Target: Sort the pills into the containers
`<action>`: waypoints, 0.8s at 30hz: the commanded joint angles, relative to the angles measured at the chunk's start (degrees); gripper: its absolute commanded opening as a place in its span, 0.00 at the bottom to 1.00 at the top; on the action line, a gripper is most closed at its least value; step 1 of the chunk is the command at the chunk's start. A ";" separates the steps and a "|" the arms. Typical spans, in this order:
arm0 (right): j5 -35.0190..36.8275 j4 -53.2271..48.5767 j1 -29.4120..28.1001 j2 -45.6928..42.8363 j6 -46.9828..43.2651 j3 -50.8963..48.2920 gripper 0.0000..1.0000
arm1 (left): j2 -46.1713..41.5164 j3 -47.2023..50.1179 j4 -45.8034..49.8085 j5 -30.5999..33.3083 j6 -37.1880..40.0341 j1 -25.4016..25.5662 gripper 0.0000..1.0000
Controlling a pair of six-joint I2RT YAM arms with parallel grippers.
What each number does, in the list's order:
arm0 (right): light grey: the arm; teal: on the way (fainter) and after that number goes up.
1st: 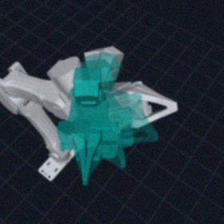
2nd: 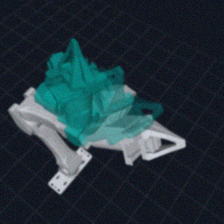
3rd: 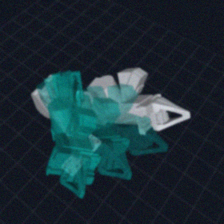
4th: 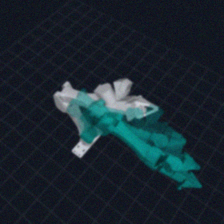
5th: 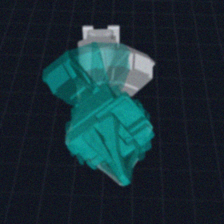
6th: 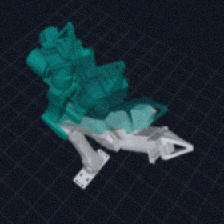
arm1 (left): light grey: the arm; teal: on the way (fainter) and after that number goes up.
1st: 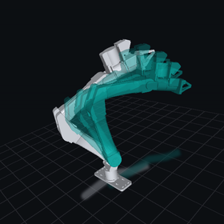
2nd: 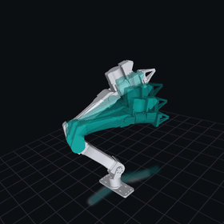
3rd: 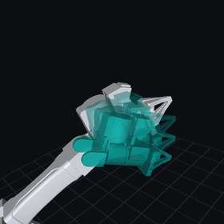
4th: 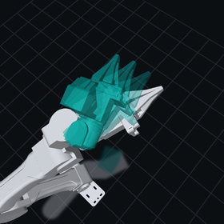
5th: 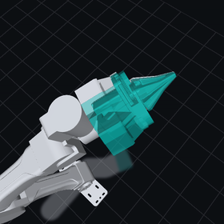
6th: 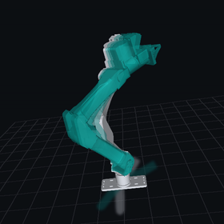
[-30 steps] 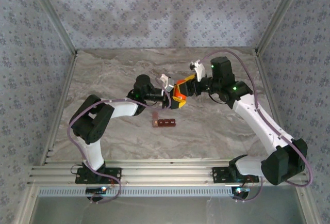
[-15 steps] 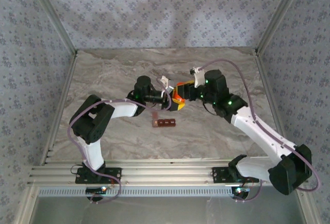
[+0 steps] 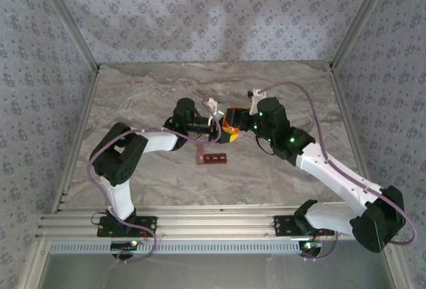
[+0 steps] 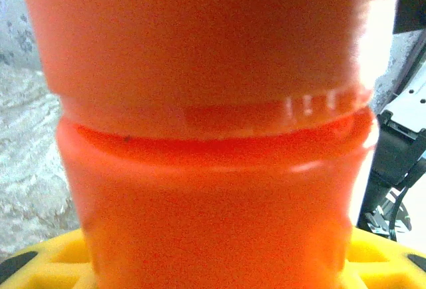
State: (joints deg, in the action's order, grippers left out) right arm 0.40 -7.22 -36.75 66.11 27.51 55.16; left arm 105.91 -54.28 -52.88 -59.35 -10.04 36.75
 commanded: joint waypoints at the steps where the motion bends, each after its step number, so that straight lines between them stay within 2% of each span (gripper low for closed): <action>1: -8.39 -6.51 3.90 -0.53 -4.86 5.55 0.74 | -1.76 -1.97 -6.00 -1.25 0.76 0.11 0.00; 4: -15.77 -8.78 7.10 -2.82 -8.88 8.03 0.82 | -1.93 -1.88 -5.89 -1.64 0.72 0.16 0.00; 9: -34.55 -13.08 14.50 -3.18 -18.01 10.01 0.85 | -2.20 -1.79 -5.58 -2.03 0.90 0.14 0.00; 11: -39.55 -13.58 16.86 -1.79 -20.90 10.54 0.84 | -2.35 -1.68 -5.51 -2.23 0.90 0.16 0.00; 15: -42.15 -15.67 18.55 2.30 -25.48 12.66 0.82 | -2.29 -1.88 -5.27 -2.43 1.06 0.25 0.00; 24: -43.65 -16.17 17.36 6.48 -26.86 15.26 0.77 | -1.67 -2.70 -4.73 -2.59 1.17 0.48 0.00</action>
State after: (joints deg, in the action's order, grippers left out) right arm -40.82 -22.22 -18.74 72.40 2.98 68.03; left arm 105.84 -55.09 -55.68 -60.25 -9.87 36.82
